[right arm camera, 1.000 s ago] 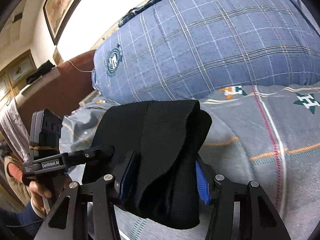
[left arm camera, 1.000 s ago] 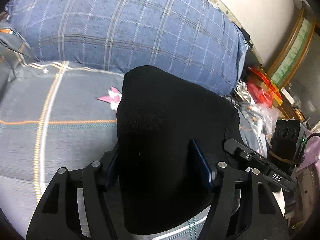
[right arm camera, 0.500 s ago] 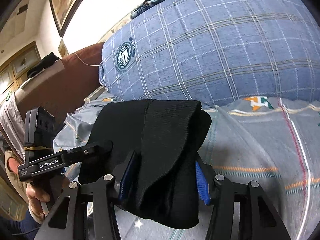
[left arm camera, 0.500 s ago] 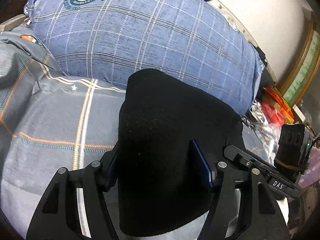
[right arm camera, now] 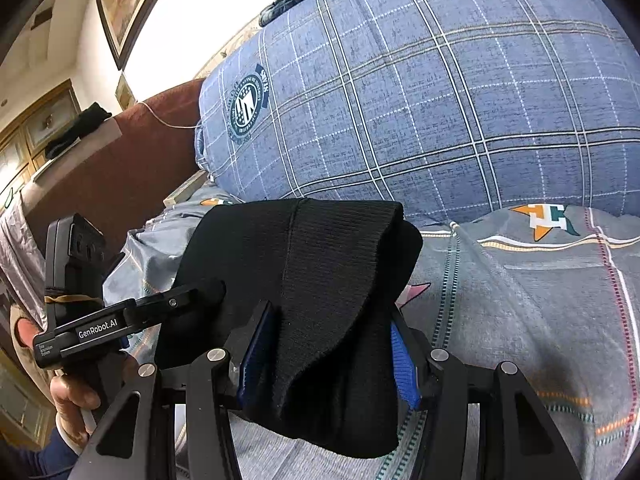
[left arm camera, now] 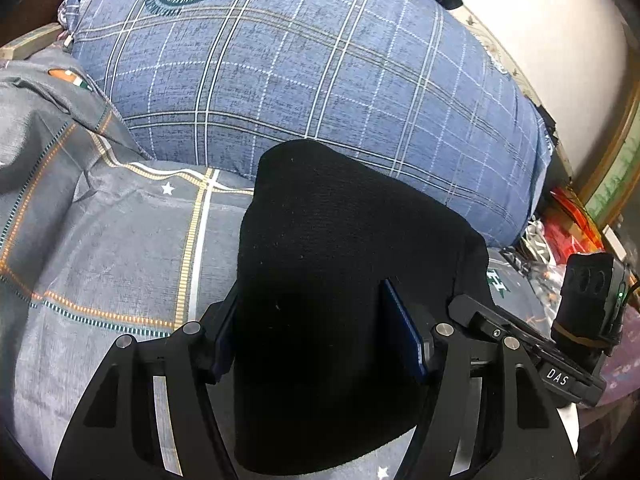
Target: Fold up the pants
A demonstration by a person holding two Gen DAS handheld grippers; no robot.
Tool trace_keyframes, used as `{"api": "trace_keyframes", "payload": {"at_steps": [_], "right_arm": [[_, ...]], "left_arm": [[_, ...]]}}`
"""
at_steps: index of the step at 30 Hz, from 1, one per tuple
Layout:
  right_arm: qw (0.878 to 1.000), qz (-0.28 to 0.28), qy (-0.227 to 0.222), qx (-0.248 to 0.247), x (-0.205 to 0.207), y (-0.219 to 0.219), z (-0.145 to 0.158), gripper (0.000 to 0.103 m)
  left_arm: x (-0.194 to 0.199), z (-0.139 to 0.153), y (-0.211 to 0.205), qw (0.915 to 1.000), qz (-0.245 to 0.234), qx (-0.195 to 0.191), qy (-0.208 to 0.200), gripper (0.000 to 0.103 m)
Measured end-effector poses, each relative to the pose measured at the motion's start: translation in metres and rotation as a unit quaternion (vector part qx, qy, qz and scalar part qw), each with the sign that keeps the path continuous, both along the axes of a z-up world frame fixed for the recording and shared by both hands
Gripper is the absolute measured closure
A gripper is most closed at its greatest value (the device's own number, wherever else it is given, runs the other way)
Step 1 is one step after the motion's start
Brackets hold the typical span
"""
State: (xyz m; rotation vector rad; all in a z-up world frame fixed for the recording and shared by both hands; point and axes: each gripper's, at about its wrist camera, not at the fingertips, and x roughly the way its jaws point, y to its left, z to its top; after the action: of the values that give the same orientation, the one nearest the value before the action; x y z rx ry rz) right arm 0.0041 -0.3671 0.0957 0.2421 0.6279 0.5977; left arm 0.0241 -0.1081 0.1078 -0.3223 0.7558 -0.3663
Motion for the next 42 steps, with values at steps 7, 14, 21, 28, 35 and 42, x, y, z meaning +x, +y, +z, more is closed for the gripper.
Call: {"api": "trace_keyframes", "payload": {"at_steps": [7,14,21,28,35,42], "right_arm": [[1.0,0.005,0.022,0.006,0.022,0.002,-0.017,0.05],[0.999,0.009,0.049,-0.001,0.045,0.006,-0.039,0.05],[0.998,0.001,0.067,-0.018,0.062,0.009,-0.054,0.042],[0.996,-0.01,0.073,-0.041,0.059,0.007,-0.054,0.037],[0.996,-0.026,0.057,-0.061,0.044,0.006,-0.039,0.037],[0.997,-0.026,0.029,-0.067,0.017,0.007,-0.018,0.037]], "left_arm": [[0.017,-0.016,0.001,0.9996,0.012,0.004,0.025,0.037],[0.033,-0.041,0.002,0.9978,0.03,0.01,0.058,0.037],[0.04,-0.056,0.001,0.9962,0.048,0.023,0.069,0.037],[0.039,-0.061,0.002,0.9956,0.052,0.021,0.076,0.035],[0.034,-0.058,0.006,0.9946,0.056,0.01,0.087,0.035],[0.014,-0.041,0.004,0.9956,0.062,0.045,0.055,0.035]]}}
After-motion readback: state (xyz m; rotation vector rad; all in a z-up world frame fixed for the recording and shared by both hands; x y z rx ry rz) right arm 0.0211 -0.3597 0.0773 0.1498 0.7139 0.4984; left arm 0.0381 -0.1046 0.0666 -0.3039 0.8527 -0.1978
